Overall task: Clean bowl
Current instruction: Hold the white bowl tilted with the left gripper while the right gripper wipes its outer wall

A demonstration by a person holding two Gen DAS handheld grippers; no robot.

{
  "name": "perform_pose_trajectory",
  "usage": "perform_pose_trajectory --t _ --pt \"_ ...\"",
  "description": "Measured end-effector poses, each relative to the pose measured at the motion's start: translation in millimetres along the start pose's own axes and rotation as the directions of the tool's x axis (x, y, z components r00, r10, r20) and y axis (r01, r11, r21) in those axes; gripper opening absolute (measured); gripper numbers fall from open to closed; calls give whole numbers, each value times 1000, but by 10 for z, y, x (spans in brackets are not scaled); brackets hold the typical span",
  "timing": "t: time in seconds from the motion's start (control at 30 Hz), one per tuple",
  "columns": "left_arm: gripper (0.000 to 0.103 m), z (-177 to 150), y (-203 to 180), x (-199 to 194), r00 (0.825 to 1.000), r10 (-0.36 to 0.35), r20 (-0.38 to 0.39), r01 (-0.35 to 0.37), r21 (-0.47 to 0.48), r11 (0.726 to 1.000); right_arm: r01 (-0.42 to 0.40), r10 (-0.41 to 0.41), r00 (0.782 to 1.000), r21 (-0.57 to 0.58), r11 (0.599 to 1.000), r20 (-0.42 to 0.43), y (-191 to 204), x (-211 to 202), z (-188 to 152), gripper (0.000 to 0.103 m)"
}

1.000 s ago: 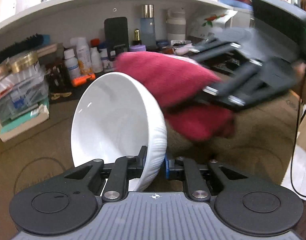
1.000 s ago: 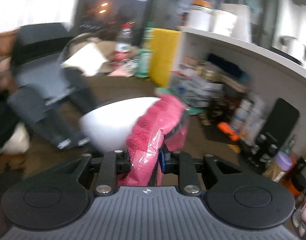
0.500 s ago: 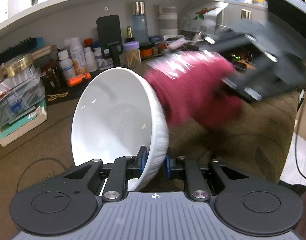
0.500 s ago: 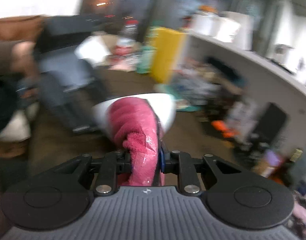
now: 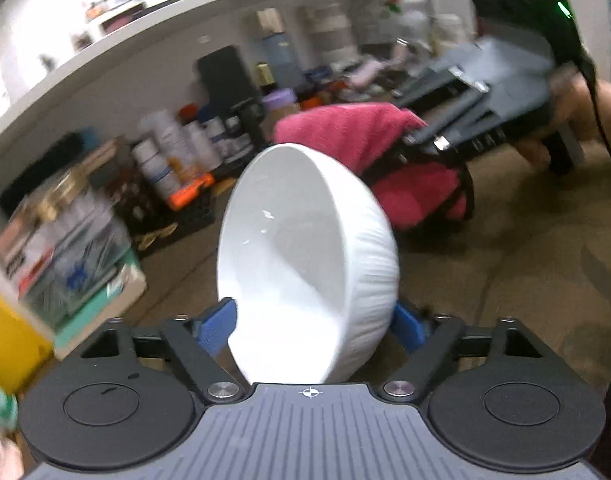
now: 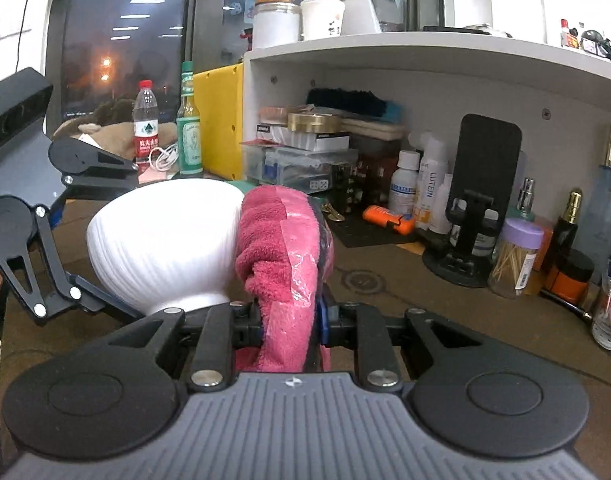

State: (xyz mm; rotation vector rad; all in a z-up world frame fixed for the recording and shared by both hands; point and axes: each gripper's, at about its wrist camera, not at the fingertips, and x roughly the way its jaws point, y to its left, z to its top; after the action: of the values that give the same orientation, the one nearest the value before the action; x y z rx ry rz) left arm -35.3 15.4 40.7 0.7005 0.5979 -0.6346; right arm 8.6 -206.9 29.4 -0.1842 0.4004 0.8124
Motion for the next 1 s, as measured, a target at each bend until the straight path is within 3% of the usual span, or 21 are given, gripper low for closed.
perform_pose_trajectory --t 0.1,0.13,0.17,0.27,0.33,0.4,0.53,0.73,1.0 --pt "50 12 -36 72 999 -13 -43 16 73 997 4 -3 1000 8 1000 -5 -8 12 14 22" --pt "45 27 -24 79 998 -25 -55 29 73 997 4 -4 1000 12 1000 -5 -14 10 12 22" --pt "28 42 -13 86 997 -38 -66 43 74 996 4 -4 1000 17 1000 -4 -20 7 11 22" --pt "17 89 -16 112 995 -44 -95 46 26 999 4 -4 1000 22 1000 2 -33 -30 6 22" --pt "16 136 24 115 993 -54 -101 48 -57 997 3 -3 1000 23 1000 5 -40 -57 7 22" --pt "14 158 150 77 993 -96 -75 79 -194 978 6 -6 1000 0 1000 5 -37 -115 12 22" --pt "15 216 109 -30 986 -162 -46 141 -306 941 5 -5 1000 -49 999 5 -27 -201 83 22" --pt "18 269 -117 -39 978 -194 -71 165 -298 940 -33 28 999 -184 982 -28 192 -213 185 22" --pt "19 315 -25 19 973 -211 -89 175 -305 936 -204 177 978 -359 911 -106 700 -591 15 22"
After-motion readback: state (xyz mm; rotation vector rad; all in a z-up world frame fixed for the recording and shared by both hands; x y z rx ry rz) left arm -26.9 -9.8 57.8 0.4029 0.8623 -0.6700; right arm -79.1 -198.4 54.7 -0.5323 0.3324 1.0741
